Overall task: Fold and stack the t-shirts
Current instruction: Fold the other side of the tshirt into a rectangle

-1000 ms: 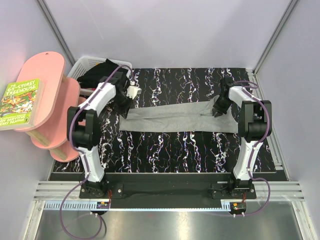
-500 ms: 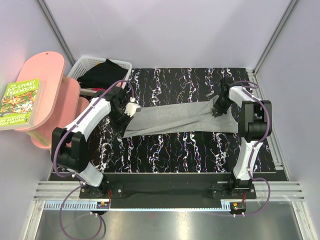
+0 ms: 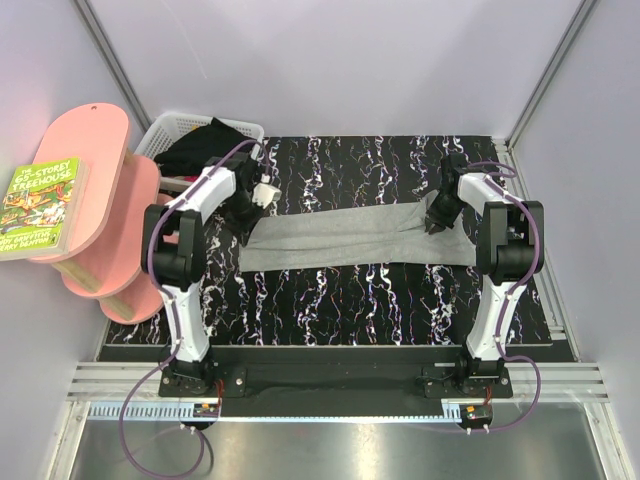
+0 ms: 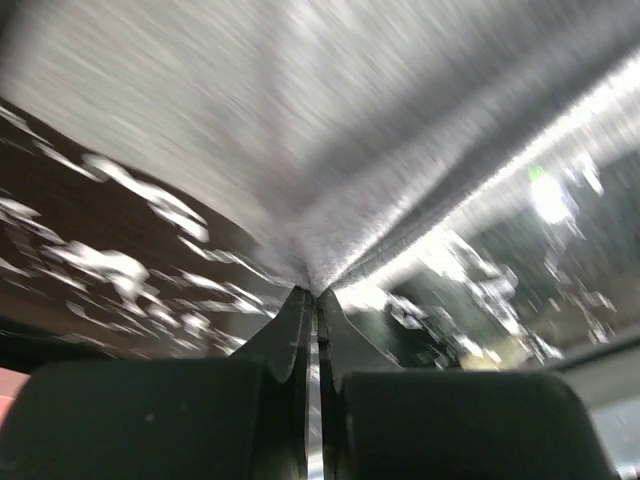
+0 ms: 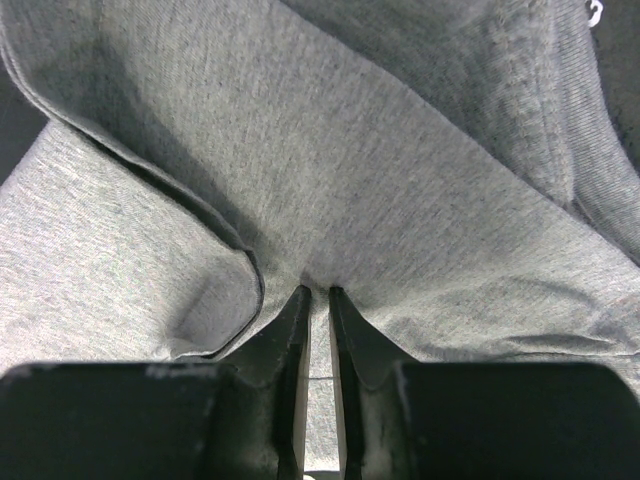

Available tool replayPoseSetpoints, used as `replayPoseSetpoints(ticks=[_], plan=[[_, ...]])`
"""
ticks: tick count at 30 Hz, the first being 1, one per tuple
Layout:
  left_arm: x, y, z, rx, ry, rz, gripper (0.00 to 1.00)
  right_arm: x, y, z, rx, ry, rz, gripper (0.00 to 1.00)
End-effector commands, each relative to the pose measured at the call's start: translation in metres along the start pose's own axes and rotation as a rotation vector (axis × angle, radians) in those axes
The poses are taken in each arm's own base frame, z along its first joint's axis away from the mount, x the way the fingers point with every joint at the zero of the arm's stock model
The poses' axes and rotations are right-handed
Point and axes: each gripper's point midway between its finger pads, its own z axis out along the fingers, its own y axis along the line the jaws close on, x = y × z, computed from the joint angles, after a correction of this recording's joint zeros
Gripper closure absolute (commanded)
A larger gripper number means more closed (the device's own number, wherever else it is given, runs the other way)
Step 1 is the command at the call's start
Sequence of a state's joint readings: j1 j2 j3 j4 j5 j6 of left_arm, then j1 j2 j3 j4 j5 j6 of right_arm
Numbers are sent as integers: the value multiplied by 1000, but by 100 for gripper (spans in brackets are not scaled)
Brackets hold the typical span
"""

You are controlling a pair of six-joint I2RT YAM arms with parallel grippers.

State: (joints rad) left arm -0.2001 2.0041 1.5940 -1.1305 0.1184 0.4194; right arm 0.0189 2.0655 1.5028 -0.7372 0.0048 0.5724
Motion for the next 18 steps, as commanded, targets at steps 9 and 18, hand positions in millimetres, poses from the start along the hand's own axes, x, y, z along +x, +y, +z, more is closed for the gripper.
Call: replayPoseSetpoints(ticks=[9,18], plan=[[-27,44,9,-127,5,-9,62,-6,-5,-6,-2,-29,-6,82],[-44,79,-11,-299,-61,-37,46,-20,1,-17,-16,-78,-2,82]])
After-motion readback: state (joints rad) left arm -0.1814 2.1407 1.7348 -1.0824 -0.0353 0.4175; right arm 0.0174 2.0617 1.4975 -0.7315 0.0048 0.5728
